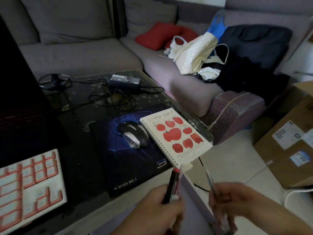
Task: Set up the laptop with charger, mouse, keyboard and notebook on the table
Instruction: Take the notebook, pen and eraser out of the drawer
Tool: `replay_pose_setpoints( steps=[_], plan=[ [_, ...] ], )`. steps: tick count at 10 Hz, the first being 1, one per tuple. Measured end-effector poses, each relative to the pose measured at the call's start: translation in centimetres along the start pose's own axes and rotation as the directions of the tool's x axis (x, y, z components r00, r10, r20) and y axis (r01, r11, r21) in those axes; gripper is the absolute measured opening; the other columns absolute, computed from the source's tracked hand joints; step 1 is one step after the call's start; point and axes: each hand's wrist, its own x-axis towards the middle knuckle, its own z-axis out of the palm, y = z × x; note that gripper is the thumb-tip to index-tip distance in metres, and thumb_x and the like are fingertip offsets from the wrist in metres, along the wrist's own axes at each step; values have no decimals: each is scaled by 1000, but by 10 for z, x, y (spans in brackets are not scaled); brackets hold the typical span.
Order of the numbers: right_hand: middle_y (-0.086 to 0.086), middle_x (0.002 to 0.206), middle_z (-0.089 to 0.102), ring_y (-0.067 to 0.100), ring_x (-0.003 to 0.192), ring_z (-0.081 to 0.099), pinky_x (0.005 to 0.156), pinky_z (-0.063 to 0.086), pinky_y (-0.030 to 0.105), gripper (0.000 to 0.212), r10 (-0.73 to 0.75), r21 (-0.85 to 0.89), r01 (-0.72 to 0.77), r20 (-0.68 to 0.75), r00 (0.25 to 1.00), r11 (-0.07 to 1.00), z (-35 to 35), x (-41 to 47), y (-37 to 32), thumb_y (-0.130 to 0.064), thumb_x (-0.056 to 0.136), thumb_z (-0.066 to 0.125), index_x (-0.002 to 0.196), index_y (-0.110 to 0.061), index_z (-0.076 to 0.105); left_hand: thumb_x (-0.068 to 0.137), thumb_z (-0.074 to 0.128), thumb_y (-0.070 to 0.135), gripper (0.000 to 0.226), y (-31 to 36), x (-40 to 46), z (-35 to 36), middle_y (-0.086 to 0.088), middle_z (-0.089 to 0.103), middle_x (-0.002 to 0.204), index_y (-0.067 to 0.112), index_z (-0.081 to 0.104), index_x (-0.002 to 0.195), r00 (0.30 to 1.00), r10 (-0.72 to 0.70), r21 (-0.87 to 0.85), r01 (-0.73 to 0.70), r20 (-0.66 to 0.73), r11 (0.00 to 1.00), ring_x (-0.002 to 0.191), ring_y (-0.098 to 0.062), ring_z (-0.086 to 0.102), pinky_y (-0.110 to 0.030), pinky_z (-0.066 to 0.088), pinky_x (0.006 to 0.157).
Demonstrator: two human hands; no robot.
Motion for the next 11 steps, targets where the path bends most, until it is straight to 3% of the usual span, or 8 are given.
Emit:
replay_pose_setpoints(
  steps=[1, 2, 5, 6, 7, 8, 9, 11],
  plan=[
    [29, 83, 66, 34, 68, 63, 51, 48, 32, 17, -136, 182, 172, -194, 972, 968, 3, -8, -43, 2, 84, 68, 101, 4, 69, 97, 68, 17, 8, 40, 2, 7, -12, 66, 71, 9, 68, 96, 992, 64, -190, -84, -111, 978, 59, -24, 62, -35, 51, 57],
    [18, 77, 69, 27, 66, 62, 51, 44, 32, 18, -266, -26, 290, -480, 836, 957, 13, 20, -99, 3, 94, 56, 91, -5, 72, 101, 63, 20, 17, 94, 11, 15, -11, 80, 91, 8, 72, 110, 972, 132, -323, -190, -193, 927, 79, -26, 79, -52, 62, 92],
    [-8, 78, 61, 11, 72, 66, 60, 46, 24, 15, -390, -707, -109, -504, 771, 699, -4, 121, -134, -24, 101, 52, 97, -19, 66, 106, 51, 27, 29, 139, 44, 8, -16, 70, 91, 14, 60, 82, 923, 104, -43, -128, -370, 991, 84, -25, 64, -39, 54, 100],
    [-6, 89, 64, 5, 72, 60, 58, 42, 18, 14, -413, -707, -77, -494, 765, 703, -8, 127, -124, -28, 99, 59, 105, -18, 67, 107, 50, 19, 30, 133, 45, 7, -28, 70, 119, -2, 67, 121, 905, 185, 40, -184, -384, 982, 69, -19, 57, -20, 54, 62],
    [-7, 104, 70, 1, 78, 65, 60, 46, 13, 23, -404, -590, -9, -564, 720, 808, -6, 123, -115, -33, 101, 59, 117, -23, 72, 106, 49, 12, 23, 119, 42, 1, -5, 62, 80, 3, 70, 106, 871, 251, 140, -211, -422, 967, 60, -9, 52, -7, 38, 35],
    [-7, 106, 73, 1, 82, 66, 64, 52, 17, 26, -406, -524, 16, -639, 653, 851, -8, 115, -108, -24, 100, 55, 116, -23, 75, 102, 52, 9, 25, 114, 40, -2, 2, 62, 70, 17, 62, 80, 867, 272, 210, -199, -417, 957, 59, -7, 58, -10, 40, 38],
    [-10, 113, 70, -4, 85, 64, 56, 45, 5, 34, -342, -403, 61, -675, 654, 913, -12, 108, -95, -15, 104, 52, 127, -30, 72, 101, 56, 11, 21, 93, 31, -1, 8, 68, 107, 26, 66, 112, 849, 292, 217, -216, -440, 952, 91, -5, 65, -17, 50, 66],
    [-13, 122, 69, -14, 101, 59, 72, 45, 0, 48, -405, -362, 197, -706, 581, 911, -6, 100, -73, 0, 101, 48, 128, -30, 73, 97, 61, 5, 29, 62, 19, 5, 10, 69, 104, 33, 64, 100, 882, 339, 330, -230, -328, 916, 93, -6, 69, -25, 61, 79]
  ],
)
